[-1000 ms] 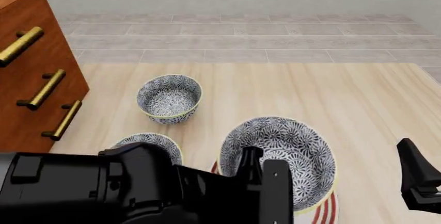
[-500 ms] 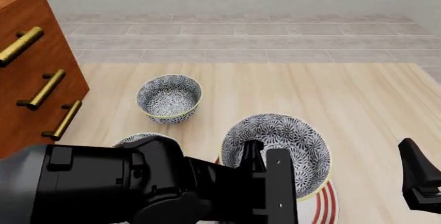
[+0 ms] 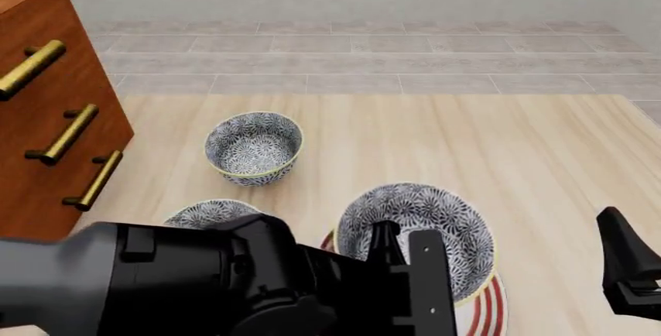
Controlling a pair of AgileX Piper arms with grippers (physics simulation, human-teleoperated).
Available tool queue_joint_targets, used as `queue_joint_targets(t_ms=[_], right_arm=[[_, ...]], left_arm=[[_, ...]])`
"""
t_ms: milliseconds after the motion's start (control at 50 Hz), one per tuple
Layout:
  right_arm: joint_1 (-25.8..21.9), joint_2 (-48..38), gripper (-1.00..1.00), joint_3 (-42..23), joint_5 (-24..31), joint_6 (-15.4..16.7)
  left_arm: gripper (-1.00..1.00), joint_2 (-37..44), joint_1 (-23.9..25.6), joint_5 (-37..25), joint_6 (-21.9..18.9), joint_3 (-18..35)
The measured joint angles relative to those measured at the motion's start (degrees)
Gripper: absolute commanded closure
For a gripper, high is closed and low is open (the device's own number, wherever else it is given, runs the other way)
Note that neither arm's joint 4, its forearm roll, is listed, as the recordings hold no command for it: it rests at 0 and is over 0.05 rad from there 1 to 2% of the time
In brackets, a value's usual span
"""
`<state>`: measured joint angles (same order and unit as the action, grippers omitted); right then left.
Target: Put the bowl at the front on the plate.
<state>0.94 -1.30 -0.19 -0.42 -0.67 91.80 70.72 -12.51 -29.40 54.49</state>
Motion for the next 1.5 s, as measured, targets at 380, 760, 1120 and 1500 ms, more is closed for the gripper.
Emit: queue_joint_targets(t_ms=[380, 760, 1120, 1500], right_arm=[[-0.1, -0.2, -1.00, -0.1, -0.1, -0.1], [-0.1, 0.2, -1.00, 0.0, 0.0, -0.1], [-0.1, 0.3, -1.00, 0.1, 0.1, -0.1], [-0.1, 0.3, -1.00, 0.1, 0.1, -0.1]], left_arm=[[1.00, 2.1, -0.4, -0.2, 2.0, 0.5], [1.00, 3.7, -0.5, -0.2, 2.2, 0.1], [1.00, 4.6, -0.2, -0.9, 3.5, 0.6], [-1.00, 5.2, -0.4, -1.0, 3.9, 0.7]])
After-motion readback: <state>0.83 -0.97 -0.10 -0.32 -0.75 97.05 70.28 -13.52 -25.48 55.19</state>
